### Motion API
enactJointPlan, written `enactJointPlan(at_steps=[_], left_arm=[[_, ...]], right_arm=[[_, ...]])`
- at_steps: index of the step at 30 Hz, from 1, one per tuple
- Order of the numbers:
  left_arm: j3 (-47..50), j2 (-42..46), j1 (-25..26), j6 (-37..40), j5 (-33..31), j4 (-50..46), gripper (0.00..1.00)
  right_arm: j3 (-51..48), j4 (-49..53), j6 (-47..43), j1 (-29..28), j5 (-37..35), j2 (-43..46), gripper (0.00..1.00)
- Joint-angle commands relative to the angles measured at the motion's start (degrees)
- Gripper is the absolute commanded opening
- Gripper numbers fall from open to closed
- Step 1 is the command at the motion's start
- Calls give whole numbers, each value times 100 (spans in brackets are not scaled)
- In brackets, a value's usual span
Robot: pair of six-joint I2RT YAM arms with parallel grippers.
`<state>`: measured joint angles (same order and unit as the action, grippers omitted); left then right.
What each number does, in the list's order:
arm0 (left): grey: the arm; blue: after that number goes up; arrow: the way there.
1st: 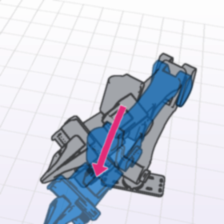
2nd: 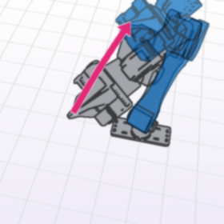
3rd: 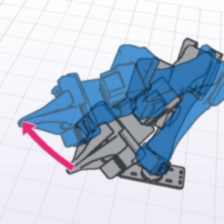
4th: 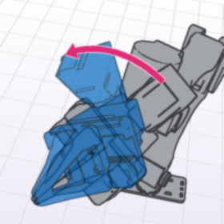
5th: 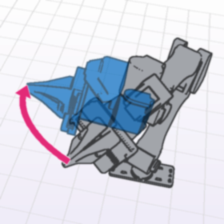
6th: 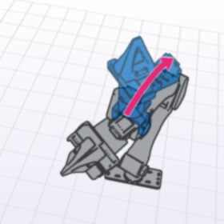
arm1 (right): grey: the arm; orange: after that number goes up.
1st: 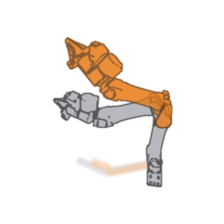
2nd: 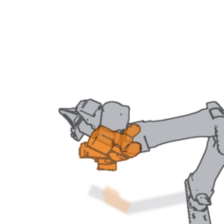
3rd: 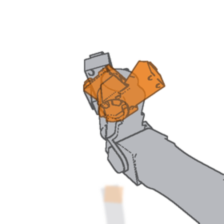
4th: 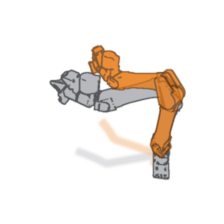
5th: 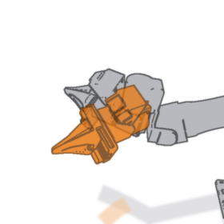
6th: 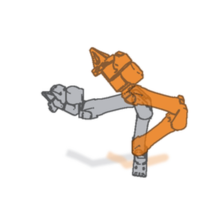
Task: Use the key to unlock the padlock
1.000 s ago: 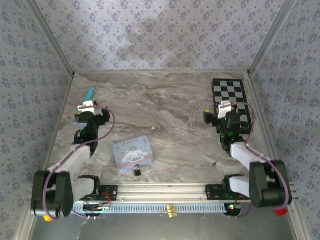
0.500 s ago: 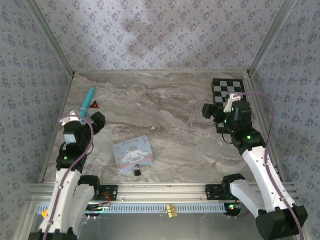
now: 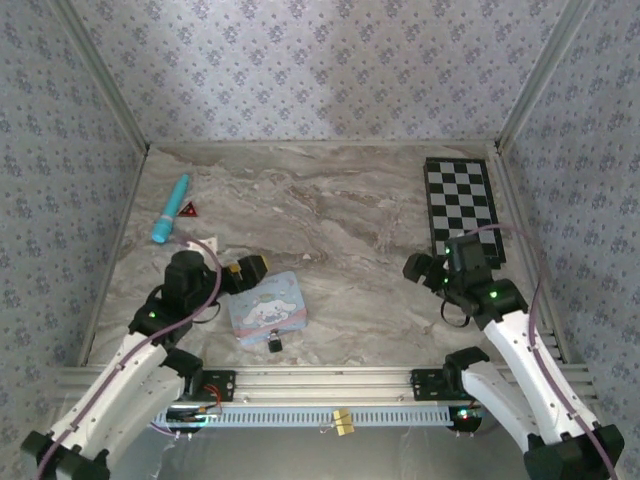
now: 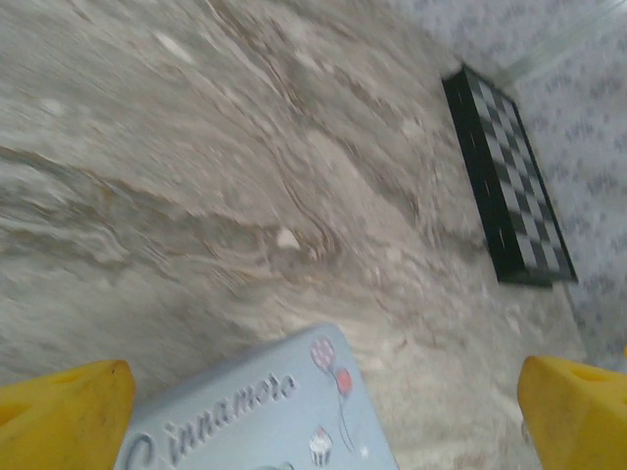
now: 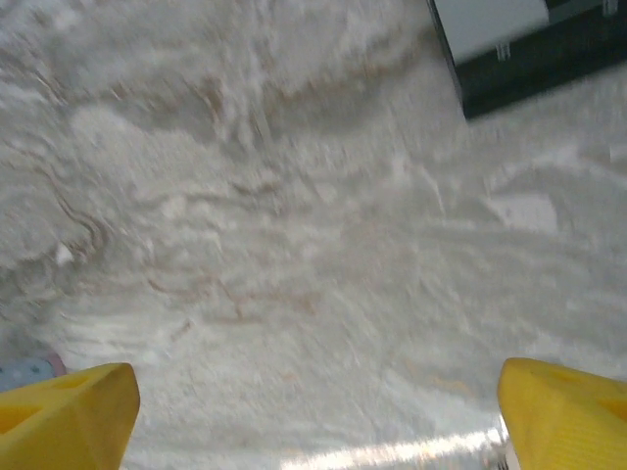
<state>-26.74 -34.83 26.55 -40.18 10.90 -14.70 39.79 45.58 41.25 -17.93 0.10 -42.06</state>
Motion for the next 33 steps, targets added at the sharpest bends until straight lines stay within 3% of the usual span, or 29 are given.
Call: enactJointPlan(at_steps=[1, 6, 12, 20, 33], left_arm=[[55, -22, 290, 47, -659, 347, 100], [-48, -341, 294, 332, -796, 305, 100], [79, -353, 294, 372, -963, 397, 100], [269, -151, 294, 371, -1144, 411, 100], [371, 417, 288, 448, -1468, 92, 100]], right_arm=[[-315, 714, 953, -352, -560, 135, 92], [-753, 790, 1676, -951, -868, -10, 85], [-1067, 743, 2327, -1431, -1124, -575, 68], [-789, 828, 2461, -1947, -1638, -1560, 50], [-302, 1105, 2834, -2541, -1919, -2599, 38]])
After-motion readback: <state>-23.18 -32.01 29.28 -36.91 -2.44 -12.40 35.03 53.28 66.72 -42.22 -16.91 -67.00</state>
